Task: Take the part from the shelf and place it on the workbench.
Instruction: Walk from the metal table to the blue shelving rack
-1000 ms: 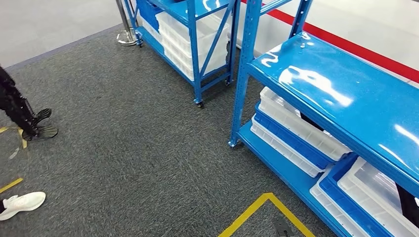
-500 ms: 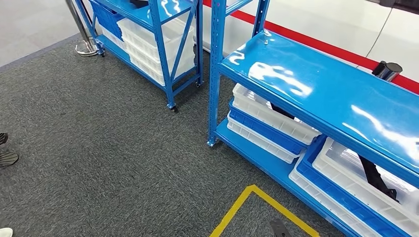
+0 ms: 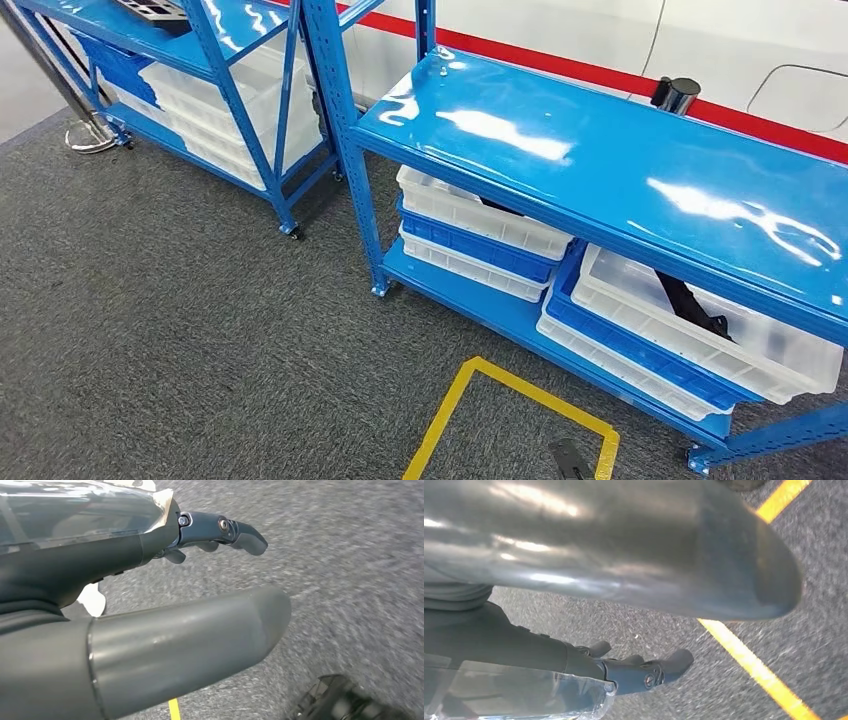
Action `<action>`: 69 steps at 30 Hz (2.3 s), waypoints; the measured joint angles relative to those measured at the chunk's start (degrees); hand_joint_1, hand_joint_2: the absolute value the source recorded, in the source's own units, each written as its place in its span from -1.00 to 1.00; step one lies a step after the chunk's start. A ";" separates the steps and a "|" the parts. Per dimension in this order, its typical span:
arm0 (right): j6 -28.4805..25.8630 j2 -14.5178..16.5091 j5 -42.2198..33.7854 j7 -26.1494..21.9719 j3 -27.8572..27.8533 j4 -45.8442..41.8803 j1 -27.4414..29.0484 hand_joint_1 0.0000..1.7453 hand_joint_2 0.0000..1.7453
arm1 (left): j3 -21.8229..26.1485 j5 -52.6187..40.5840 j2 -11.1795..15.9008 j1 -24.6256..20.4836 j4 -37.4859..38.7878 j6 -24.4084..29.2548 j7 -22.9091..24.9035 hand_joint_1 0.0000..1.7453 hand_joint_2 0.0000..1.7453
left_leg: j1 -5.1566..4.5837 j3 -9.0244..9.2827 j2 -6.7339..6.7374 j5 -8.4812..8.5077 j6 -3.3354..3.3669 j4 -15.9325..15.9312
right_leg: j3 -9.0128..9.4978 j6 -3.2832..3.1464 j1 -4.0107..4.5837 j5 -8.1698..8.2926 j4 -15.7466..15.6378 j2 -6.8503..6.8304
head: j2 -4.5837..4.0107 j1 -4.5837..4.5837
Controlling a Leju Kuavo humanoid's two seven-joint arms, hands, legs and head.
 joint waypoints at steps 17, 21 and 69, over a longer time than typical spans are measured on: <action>0.13 0.08 0.78 0.15 -0.28 0.02 0.04 -1.00 -1.00 | -0.20 -0.45 -0.53 0.20 0.03 -0.02 0.55 -1.00 -1.00 | -0.30 1.77 -0.64 6.21 3.11 -7.59 | -7.66 0.97 0.92 -5.26 13.30 1.76 | 0.00 0.52; 0.13 -0.02 0.77 0.17 -0.33 0.02 0.22 -1.00 -1.00 | -0.20 -0.55 -0.69 0.17 0.03 -0.02 0.61 -1.00 -1.00 | -0.22 1.96 2.18 5.90 2.75 -7.53 | -5.27 2.70 0.46 -3.10 9.58 -0.02 | 0.00 0.54; -0.42 -0.30 1.09 -0.98 -0.19 -0.19 0.70 -1.00 1.00 | -0.18 3.65 -0.77 0.57 -0.14 -0.07 0.86 -1.00 1.00 | 0.18 2.23 -1.11 6.37 0.77 -8.32 | 1.18 1.50 0.48 -0.81 -0.43 0.75 | 0.00 0.54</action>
